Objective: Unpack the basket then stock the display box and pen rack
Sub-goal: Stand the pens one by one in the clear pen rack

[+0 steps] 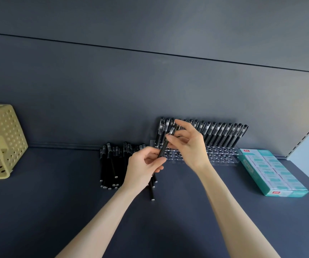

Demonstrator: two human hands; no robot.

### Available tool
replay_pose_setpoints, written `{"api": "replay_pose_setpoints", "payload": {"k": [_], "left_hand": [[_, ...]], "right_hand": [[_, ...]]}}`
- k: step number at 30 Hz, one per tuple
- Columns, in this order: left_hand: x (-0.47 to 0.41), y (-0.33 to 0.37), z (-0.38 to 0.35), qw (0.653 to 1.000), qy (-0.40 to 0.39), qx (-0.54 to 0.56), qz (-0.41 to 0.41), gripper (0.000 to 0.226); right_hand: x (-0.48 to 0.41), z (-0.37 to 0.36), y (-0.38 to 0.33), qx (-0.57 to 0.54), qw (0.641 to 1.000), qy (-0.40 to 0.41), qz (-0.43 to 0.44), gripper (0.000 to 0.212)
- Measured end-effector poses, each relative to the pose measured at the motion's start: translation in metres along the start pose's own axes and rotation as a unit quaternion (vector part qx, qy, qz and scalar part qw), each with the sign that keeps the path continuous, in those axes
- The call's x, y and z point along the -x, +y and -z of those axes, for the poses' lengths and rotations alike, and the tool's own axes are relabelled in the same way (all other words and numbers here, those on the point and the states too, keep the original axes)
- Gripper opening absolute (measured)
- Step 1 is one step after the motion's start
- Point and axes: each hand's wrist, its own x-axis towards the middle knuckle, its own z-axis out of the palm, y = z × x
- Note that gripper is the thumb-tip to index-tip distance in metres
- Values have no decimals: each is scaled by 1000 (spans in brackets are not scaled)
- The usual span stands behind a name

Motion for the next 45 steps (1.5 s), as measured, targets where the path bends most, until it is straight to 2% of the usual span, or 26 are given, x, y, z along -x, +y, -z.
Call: {"api": "replay_pose_setpoints", "payload": {"k": [3,6,11,15,22,29,39,42,45], "left_hand": [[-7,-2,3,994,36,-101,-37,16],[-19,-3,13,965,73,-243,-68,31],[-37,-6,15,933,18,-355,-63,48],[-44,-9,14,928,11,-367,-59,47],[-47,-13,13,931,20,-358,-62,40],[-46,-13,13,933,26,-354,-57,40],[-44,-10,15,917,10,-396,-53,45],[-35,-8,23,924,36,-379,-43,43],[-19,-8,36,918,79,-389,-28,34]], "right_hand": [[-5,4,-1,15,997,70,26,34],[-15,10,-4,49,989,117,78,40],[-28,8,-2,77,981,131,121,40],[-32,3,6,89,980,122,132,32],[-32,-4,18,126,980,101,118,32],[-31,-12,31,209,968,77,112,22],[-22,-10,27,224,964,89,110,27],[-12,-12,24,206,965,106,121,28],[6,-22,25,184,971,102,117,16]]}}
